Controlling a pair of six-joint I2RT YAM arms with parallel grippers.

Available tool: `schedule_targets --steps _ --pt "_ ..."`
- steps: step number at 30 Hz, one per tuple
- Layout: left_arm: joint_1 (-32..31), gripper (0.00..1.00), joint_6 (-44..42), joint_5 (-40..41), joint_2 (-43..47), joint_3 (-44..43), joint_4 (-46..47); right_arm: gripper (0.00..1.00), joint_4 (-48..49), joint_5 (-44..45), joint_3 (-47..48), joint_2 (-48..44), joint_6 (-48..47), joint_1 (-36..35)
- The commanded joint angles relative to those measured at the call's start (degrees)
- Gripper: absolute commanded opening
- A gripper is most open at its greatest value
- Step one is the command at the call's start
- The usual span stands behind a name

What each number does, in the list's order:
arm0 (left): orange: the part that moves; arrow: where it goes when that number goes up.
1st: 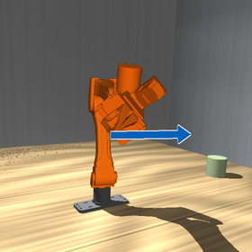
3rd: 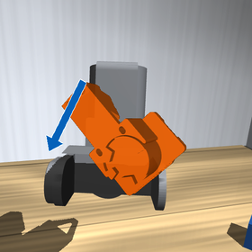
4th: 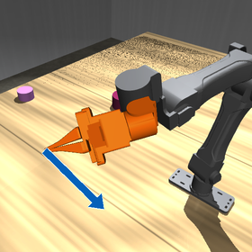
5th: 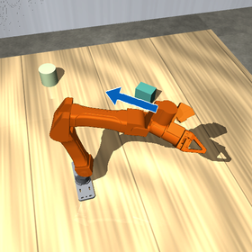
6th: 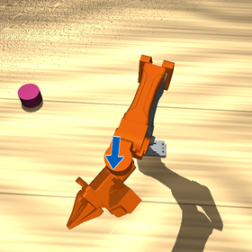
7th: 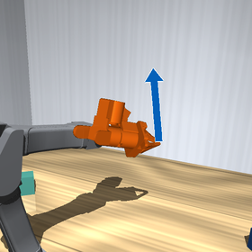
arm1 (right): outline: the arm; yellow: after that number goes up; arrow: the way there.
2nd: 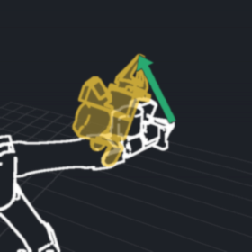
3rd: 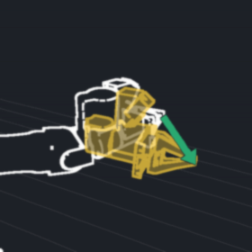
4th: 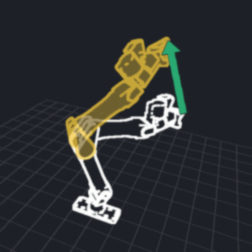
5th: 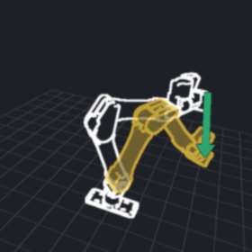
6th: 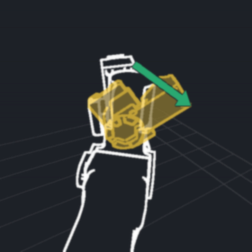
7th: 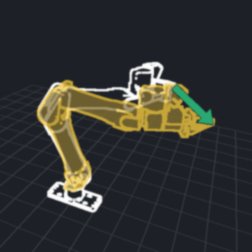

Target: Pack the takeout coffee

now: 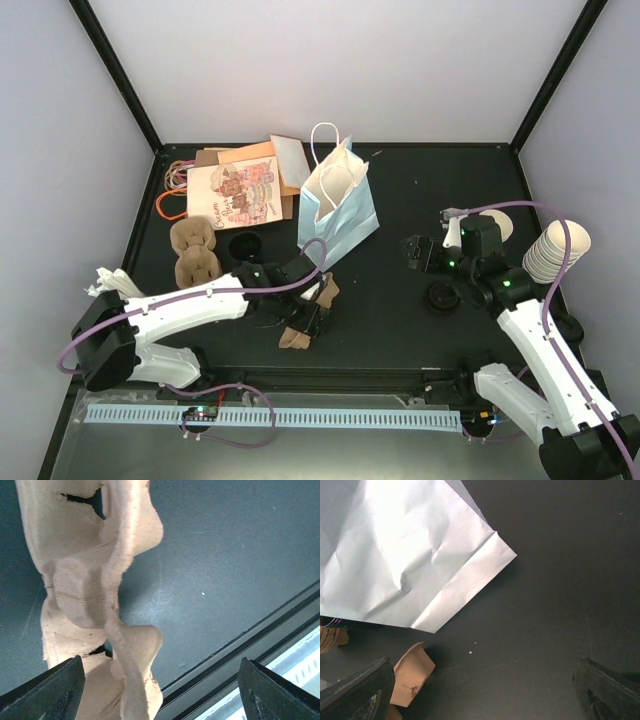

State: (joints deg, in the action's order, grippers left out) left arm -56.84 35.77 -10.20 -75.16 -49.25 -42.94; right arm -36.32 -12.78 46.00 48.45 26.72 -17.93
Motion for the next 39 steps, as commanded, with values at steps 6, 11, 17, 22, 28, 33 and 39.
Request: schedule_targets --steps 6,11,17,22,28,33,39 --pt "-3.6 0.79 -1.5 1.0 -4.1 -5.9 -0.9 1.00 1.0 -0.7 -0.7 0.0 -0.4 -0.2" --pt "-6.2 0.79 -1.6 3.3 -7.0 -9.1 -3.1 1.00 0.9 -0.8 -0.8 0.0 -0.4 -0.2" --pt "-9.3 0.79 -2.1 3.6 -11.0 -13.1 -4.0 1.00 0.8 -0.7 -0.7 -0.2 -0.6 -0.2" --pt "-10.1 0.80 -2.0 4.3 -11.0 -15.5 -4.4 1.00 0.4 -0.6 -0.6 -0.2 -0.9 -0.2" --pt "-8.6 0.85 -2.1 7.2 -3.2 -15.7 -4.3 1.00 0.8 -2.1 -1.3 0.2 -1.5 -0.2" --pt "-3.2 0.88 -4.6 9.9 2.4 -14.9 -7.9 1.00 2.2 -7.9 -2.4 2.5 -2.4 -0.3" --pt "6.1 0.92 -7.5 10.5 10.5 -13.3 -10.7 1.00 5.2 -12.2 -4.3 2.8 -3.4 -3.0"
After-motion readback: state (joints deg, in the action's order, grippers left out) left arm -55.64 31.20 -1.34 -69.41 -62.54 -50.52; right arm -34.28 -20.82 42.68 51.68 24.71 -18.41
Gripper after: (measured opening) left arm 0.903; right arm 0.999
